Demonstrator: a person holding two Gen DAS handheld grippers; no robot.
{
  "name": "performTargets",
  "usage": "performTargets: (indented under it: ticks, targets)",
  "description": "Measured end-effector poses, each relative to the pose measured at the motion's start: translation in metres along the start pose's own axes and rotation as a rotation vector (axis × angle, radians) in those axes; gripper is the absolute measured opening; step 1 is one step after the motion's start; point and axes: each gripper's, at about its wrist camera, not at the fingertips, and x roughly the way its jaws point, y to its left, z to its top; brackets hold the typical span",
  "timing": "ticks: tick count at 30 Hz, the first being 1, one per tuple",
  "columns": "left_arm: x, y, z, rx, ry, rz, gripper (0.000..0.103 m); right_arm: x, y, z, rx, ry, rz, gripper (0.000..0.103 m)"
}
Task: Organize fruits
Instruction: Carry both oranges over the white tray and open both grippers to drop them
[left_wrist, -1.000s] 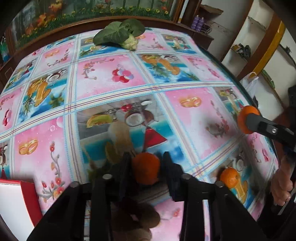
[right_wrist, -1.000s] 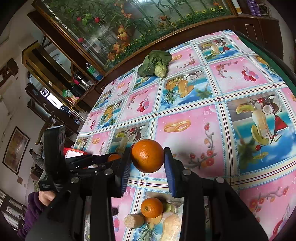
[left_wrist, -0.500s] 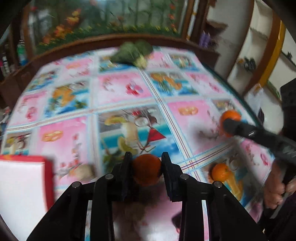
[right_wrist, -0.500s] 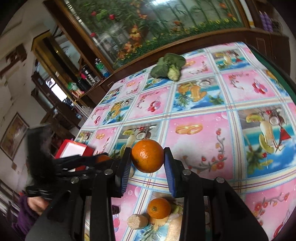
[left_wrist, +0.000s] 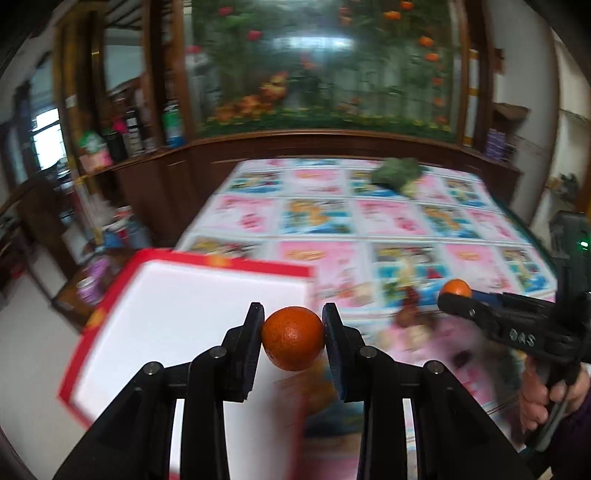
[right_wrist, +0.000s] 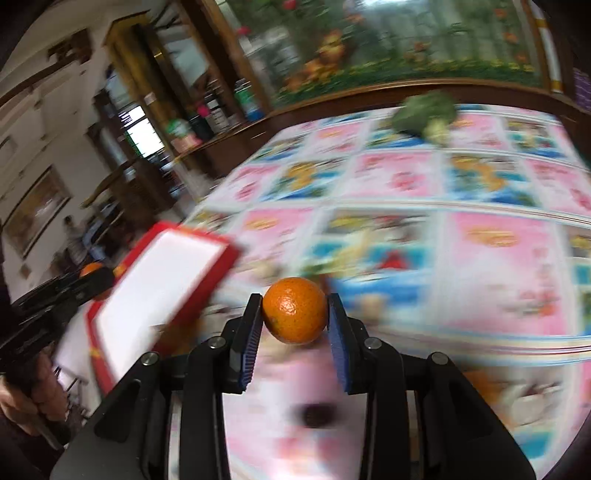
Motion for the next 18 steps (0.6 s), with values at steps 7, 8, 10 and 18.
performTargets:
  ticks: [7,8,10,18]
  targets:
    - [-0.001,0.057,-0.025,-0.075,0.023,0.140,0.032,0.055,0.095,-0.004,-0.094,0.082,0.130,0.037]
    - [-0.001,0.063,-0.028,-0.085,0.023,0.155,0.032,0.062,0.106,-0.006,-0.109,0.092,0.136,0.037]
    - [-0.001,0.070,-0.032,-0.091,0.021,0.181,0.032,0.072,0.122,-0.008,-0.123,0.104,0.149,0.037]
    - [0.010,0.092,-0.050,-0.117,0.060,0.222,0.032,0.102,0.161,-0.018,-0.188,0.160,0.151,0.037]
